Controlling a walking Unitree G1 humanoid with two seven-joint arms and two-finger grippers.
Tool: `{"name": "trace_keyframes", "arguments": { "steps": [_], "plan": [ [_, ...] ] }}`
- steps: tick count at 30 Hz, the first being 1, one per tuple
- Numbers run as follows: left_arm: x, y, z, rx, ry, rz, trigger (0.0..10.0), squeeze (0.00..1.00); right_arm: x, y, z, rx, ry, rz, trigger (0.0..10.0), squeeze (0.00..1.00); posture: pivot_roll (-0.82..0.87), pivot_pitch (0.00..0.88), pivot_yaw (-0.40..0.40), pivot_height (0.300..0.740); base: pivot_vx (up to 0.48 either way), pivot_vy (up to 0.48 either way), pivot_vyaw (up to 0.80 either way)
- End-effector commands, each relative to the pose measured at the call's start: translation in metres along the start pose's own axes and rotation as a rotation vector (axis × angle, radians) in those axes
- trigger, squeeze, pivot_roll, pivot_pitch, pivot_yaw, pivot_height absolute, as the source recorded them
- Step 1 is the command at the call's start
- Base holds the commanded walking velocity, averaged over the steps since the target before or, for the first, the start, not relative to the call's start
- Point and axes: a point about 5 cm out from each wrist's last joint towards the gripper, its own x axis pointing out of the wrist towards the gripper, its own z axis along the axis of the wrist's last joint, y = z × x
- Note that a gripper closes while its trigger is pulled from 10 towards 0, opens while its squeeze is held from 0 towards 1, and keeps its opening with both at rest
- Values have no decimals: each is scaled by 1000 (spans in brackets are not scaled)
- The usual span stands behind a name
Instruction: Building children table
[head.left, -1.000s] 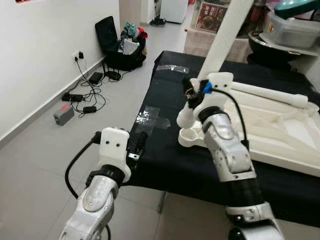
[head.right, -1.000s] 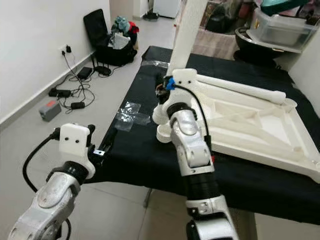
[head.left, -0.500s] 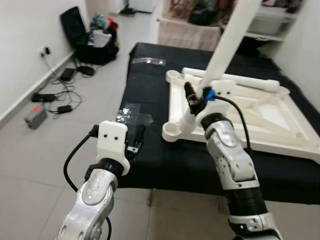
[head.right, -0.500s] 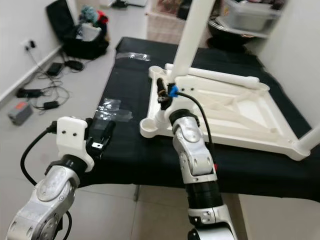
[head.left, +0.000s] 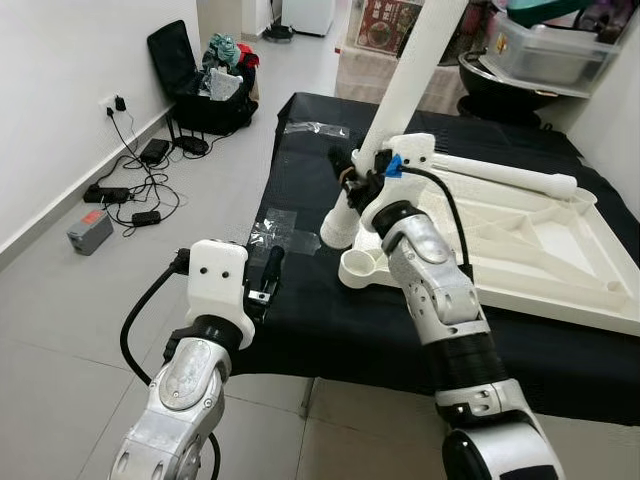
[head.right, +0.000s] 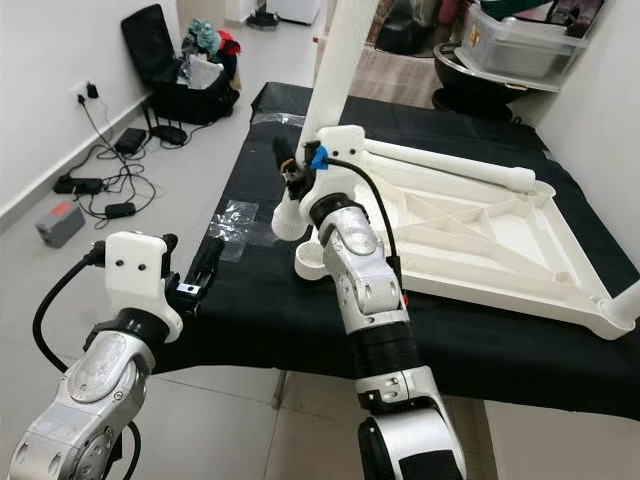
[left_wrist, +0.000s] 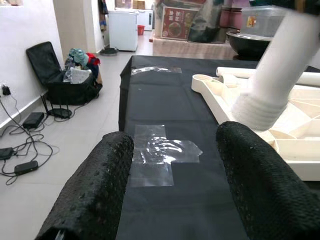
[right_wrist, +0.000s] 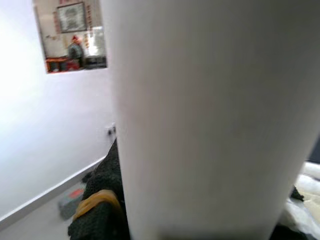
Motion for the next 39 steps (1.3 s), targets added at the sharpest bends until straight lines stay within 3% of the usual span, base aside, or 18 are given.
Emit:
{"name": "trace_keyframes", "arguments": {
  "steps": [1,8,39],
  "plan": [
    [1,1,4,16,-14,2,10000,0,-1,-8,6,0,-27,-40,10000,0,67,132,-121,740,0,0,0],
    [6,5,9,24,-36,11,10000,0,-5,-15,2,12,-28,-76,10000,0,63,127,-117,740,0,0,0],
    [9,6,8,41,-33,-2,10000,0,-5,-18,4,-3,-60,-96,10000,0,64,131,-105,740,285,0,0]
  ]
}}
